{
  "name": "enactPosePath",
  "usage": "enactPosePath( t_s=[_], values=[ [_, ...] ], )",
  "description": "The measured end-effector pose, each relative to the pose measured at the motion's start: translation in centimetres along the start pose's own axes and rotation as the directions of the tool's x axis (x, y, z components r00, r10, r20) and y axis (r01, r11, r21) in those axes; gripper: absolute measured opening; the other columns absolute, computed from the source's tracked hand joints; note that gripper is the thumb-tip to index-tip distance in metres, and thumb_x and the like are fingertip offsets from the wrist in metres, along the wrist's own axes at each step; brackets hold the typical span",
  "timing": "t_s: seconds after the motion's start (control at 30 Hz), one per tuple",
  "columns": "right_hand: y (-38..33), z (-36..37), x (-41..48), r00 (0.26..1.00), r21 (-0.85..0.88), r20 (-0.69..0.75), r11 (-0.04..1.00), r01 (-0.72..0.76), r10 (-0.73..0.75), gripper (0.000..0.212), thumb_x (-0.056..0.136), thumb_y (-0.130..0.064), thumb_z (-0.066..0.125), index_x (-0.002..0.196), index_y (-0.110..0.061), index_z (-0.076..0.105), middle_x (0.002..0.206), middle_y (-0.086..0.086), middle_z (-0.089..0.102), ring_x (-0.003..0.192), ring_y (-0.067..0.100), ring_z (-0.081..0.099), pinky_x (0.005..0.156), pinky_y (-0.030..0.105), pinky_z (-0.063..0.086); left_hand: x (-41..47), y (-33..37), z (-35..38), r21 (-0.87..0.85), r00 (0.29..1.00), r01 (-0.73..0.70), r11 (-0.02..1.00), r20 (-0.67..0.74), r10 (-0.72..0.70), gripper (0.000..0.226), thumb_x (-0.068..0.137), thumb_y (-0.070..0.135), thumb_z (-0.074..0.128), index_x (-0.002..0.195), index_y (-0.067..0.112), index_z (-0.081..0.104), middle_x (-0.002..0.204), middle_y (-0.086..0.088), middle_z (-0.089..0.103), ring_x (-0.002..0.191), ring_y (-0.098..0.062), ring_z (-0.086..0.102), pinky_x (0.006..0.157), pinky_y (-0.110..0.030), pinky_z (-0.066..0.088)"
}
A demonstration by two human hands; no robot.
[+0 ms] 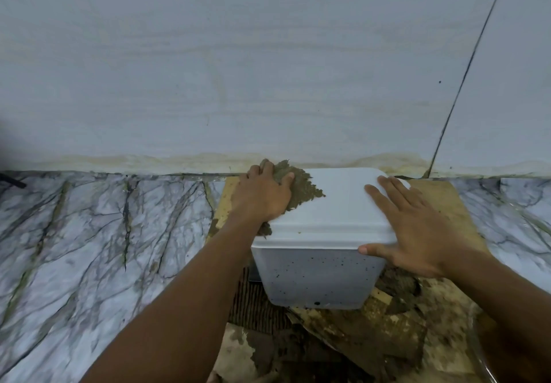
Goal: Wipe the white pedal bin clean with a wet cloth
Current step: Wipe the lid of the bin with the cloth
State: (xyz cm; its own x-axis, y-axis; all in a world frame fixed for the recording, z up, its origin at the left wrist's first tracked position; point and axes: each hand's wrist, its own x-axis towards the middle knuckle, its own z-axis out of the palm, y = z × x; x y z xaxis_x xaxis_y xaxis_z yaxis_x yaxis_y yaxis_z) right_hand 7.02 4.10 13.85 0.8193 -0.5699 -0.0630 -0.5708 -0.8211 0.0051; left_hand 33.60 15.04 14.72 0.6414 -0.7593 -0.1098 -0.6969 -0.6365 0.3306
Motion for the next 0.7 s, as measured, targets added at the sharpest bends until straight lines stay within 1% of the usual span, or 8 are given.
enactPosePath(
  t_s=[0.1, 0.17, 0.23, 0.33, 0.4, 0.53, 0.6, 0.7],
  values=[
    [0.0, 0.1, 0.1, 1.0, -0.016, 0.003, 1.0, -0.005, 0.005, 0.115, 0.065, -0.097, 0.007, 0.15, -0.03, -0.031, 0.16, 0.0, -0.034, 0.146, 0.016, -0.033, 0.119, 0.037, -0.018, -0.9, 1.3, 0.8, 0.098, 1.0, 0.029, 0.995, -0.003, -0.028, 0.079, 0.101, 0.067, 0.014, 0.163, 0.019, 0.002, 0.17, -0.014, 0.0, 0.155, -0.043, 0.004, 0.125, -0.056, 0.01],
    [0.0, 0.1, 0.2, 1.0, -0.023, 0.004, 1.0, -0.003, 0.003, 0.114, 0.066, -0.096, 0.006, 0.151, -0.029, -0.031, 0.16, 0.001, -0.033, 0.147, 0.017, -0.032, 0.118, 0.037, -0.019, -0.8, 1.9, 1.1, 0.154, 1.0, 0.006, 0.988, -0.018, -0.004, 0.079, 0.102, 0.065, 0.012, 0.163, 0.016, 0.001, 0.17, -0.017, 0.0, 0.154, -0.045, 0.001, 0.126, -0.055, 0.004],
    [0.0, 0.1, 0.4, 1.0, -0.02, 0.002, 1.0, 0.001, -0.001, 0.115, 0.066, -0.096, 0.005, 0.152, -0.028, -0.028, 0.161, 0.002, -0.032, 0.148, 0.018, -0.031, 0.119, 0.038, -0.017, 0.1, 2.3, 0.9, 0.177, 0.998, -0.067, 0.982, -0.009, 0.07, 0.077, 0.103, 0.063, 0.013, 0.163, 0.015, 0.006, 0.17, -0.015, 0.006, 0.154, -0.044, 0.004, 0.126, -0.055, 0.004],
    [0.1, 0.0, 0.6, 1.0, -0.026, 0.009, 1.0, -0.001, 0.002, 0.114, 0.066, -0.095, 0.003, 0.152, -0.028, -0.028, 0.161, 0.002, -0.032, 0.148, 0.017, -0.031, 0.122, 0.039, -0.014, 1.7, 3.0, 0.6, 0.168, 0.981, -0.196, 0.966, 0.042, 0.192, 0.069, 0.105, 0.058, 0.018, 0.16, 0.016, 0.021, 0.165, -0.014, 0.026, 0.151, -0.041, 0.018, 0.124, -0.053, 0.011],
    [0.2, -0.1, 0.6, 1.0, -0.033, 0.022, 0.999, -0.004, 0.004, 0.113, 0.065, -0.095, 0.002, 0.151, -0.028, -0.03, 0.16, 0.001, -0.034, 0.147, 0.017, -0.033, 0.121, 0.038, -0.015, 2.2, 3.4, 0.6, 0.169, 0.975, -0.222, 0.96, 0.052, 0.217, 0.066, 0.105, 0.056, 0.019, 0.157, 0.017, 0.029, 0.161, -0.013, 0.034, 0.148, -0.039, 0.025, 0.123, -0.052, 0.014],
    [0.2, -0.4, 0.7, 0.999, -0.016, 0.035, 1.0, 0.002, -0.001, 0.114, 0.064, -0.096, 0.003, 0.151, -0.03, -0.03, 0.159, -0.001, -0.035, 0.146, 0.015, -0.034, 0.117, 0.034, -0.019, 1.9, 2.8, 0.5, 0.137, 0.983, -0.183, 0.973, 0.02, 0.182, 0.069, 0.103, 0.062, 0.02, 0.155, 0.019, 0.034, 0.16, -0.009, 0.036, 0.147, -0.035, 0.026, 0.124, -0.05, 0.015],
    [0.1, -0.5, 0.6, 0.999, -0.021, 0.042, 1.0, 0.004, -0.003, 0.114, 0.063, -0.096, 0.002, 0.15, -0.031, -0.032, 0.159, -0.001, -0.036, 0.145, 0.015, -0.035, 0.116, 0.034, -0.019, 1.6, 2.0, 0.0, 0.137, 0.991, -0.132, 0.982, 0.003, 0.132, 0.073, 0.102, 0.065, 0.021, 0.155, 0.018, 0.034, 0.159, -0.011, 0.035, 0.147, -0.036, 0.025, 0.123, -0.051, 0.018],
    [-0.1, -0.6, 0.3, 0.999, -0.025, 0.049, 1.0, 0.002, -0.001, 0.115, 0.061, -0.096, 0.001, 0.149, -0.03, -0.033, 0.158, -0.001, -0.037, 0.144, 0.015, -0.036, 0.117, 0.034, -0.019, 1.0, 0.8, -0.5, 0.13, 1.0, -0.025, 0.991, -0.013, 0.027, 0.079, 0.1, 0.069, 0.019, 0.157, 0.015, 0.031, 0.16, -0.015, 0.03, 0.148, -0.041, 0.018, 0.122, -0.052, 0.019]
  ],
)
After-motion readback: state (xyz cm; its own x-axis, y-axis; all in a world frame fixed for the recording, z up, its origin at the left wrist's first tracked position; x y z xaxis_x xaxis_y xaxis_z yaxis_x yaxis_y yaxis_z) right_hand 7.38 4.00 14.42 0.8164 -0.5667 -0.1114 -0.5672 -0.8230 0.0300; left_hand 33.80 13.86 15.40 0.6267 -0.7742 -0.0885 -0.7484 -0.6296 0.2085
